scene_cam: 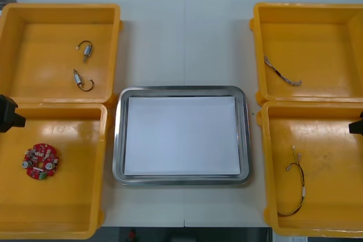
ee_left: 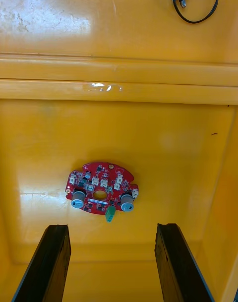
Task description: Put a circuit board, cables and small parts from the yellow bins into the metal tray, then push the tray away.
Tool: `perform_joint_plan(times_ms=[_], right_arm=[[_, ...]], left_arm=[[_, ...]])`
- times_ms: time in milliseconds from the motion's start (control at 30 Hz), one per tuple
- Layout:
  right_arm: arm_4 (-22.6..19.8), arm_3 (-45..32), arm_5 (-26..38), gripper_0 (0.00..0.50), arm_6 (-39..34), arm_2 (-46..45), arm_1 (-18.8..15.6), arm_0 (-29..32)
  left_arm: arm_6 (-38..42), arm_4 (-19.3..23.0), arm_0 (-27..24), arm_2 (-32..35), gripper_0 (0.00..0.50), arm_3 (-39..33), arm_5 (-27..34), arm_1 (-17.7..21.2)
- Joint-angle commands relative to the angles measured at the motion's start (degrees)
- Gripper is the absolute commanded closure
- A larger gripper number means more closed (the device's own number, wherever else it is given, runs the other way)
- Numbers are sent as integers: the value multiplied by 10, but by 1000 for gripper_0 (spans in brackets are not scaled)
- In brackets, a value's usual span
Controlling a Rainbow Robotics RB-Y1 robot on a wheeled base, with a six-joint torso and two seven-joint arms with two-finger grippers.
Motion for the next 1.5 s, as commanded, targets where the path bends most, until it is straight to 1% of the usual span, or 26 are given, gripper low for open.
perform_joint_plan(times_ms=[33, 1500], right_arm=[[-5, -6, 2, 0, -23, -3, -21, 9], [-5, -6, 2, 0, -23, -3, -21, 9]], left_arm=[[-48, -5, 9, 15, 0, -15, 4, 25], [-48, -5, 9, 15, 0, -15, 4, 25]])
